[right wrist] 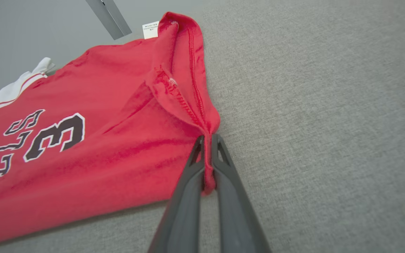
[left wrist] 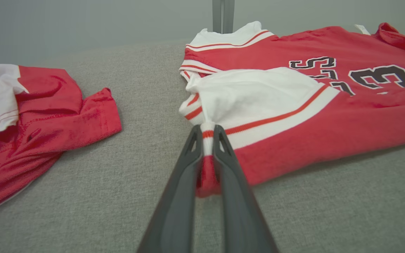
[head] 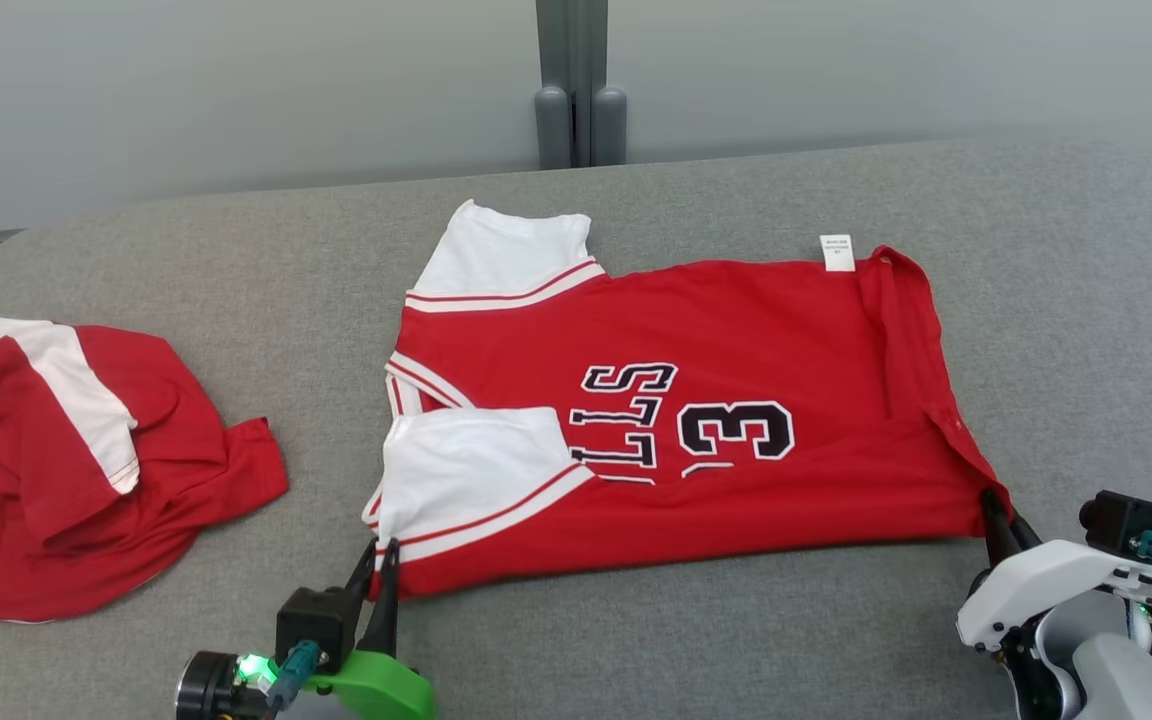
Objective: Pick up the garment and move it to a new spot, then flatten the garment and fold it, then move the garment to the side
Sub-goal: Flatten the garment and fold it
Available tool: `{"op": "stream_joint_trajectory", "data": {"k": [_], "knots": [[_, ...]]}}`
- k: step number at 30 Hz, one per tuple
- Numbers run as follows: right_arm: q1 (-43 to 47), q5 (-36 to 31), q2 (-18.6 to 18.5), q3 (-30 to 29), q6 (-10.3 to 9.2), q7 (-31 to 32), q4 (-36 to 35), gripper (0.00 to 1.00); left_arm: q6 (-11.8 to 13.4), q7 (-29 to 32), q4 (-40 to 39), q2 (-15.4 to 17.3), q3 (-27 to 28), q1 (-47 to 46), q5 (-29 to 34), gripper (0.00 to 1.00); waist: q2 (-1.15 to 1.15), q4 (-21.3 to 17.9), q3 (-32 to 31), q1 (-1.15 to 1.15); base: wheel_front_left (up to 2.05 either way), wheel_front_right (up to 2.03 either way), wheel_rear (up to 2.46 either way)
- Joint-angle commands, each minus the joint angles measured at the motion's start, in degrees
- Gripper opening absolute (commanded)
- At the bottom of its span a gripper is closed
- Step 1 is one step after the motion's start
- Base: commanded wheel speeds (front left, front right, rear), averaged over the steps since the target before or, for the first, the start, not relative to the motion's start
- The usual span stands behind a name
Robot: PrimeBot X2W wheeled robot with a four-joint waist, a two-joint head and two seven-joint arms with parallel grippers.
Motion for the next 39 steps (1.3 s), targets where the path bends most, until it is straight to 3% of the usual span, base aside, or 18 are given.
{"op": "stream_joint_trajectory", "data": {"k": [1, 5, 6, 7, 11, 18, 24, 33, 39], "knots": [[1.64, 0.99, -0.58, 0.08, -0.1, 0.87, -1.54, 0.0, -0.14, 0.67, -0.44, 0.62, -0.21, 1.3, -0.38, 0.0, 0.0, -0.45, -0.62, 0.0, 0.0, 0.0, 0.0], [4.53, 2.19, -0.78, 0.18, -0.09, 3.65, -5.64, 0.0, -0.43, 2.54, -1.21, 0.58, -0.96, 2.91, -0.78, 0.03, 0.0, -0.77, -0.8, 0.0, 0.0, 0.0, 0.0], [5.04, 2.33, -0.89, 0.07, -0.09, 4.2, -6.74, 0.21, -0.19, 2.86, -1.25, 0.65, -1.07, 3.07, -0.65, 0.46, 0.0, -0.84, -0.84, 0.0, 0.0, 0.0, 0.0], [5.38, 2.57, -0.73, -0.2, -0.09, 4.33, -7.76, 1.0, 0.11, 3.11, -1.34, 0.77, -1.11, 3.05, -0.47, 1.0, 0.0, -0.91, -0.86, 0.0, 0.0, 0.0, 0.0], [5.84, 6.16, 1.37, -1.64, -0.05, 5.58, -12.62, 1.0, 1.31, 2.05, -3.02, 0.42, -0.24, 2.11, -1.54, 1.0, 0.0, -1.15, -0.58, 0.0, 0.0, 0.0, 0.0], [4.7, 5.33, 0.27, -1.46, -0.05, 2.64, -23.64, 1.0, 2.5, -0.04, -11.06, 0.22, 2.6, -2.08, -3.03, 1.0, 0.0, -1.74, 2.04, 0.0, 0.0, 0.0, 0.0], [0.67, 2.8, 0.4, -0.9, -0.05, 2.15, -28.01, 1.0, 0.46, 0.04, -13.33, 1.91, 2.95, -8.71, -2.04, 1.0, 0.0, -2.9, 6.41, 0.0, 0.0, 0.0, 0.0], [-9.32, 0.01, 1.21, 1.14, -0.05, 3.51, -29.75, 1.0, -6.86, 14.32, -6.39, 8.22, -1.05, -28.25, -1.94, 1.0, 0.0, -5.77, 16.36, 0.0, 0.0, 0.0, 0.0], [-16.21, -0.6, 1.9, 4.77, -0.05, 3.97, -29.37, 1.0, -8.12, 27.32, -1.74, 14.44, -9.39, -43.59, -9.18, 1.0, 0.0, -8.89, 22.59, 0.0, 0.0, 0.0, 0.0]]}}
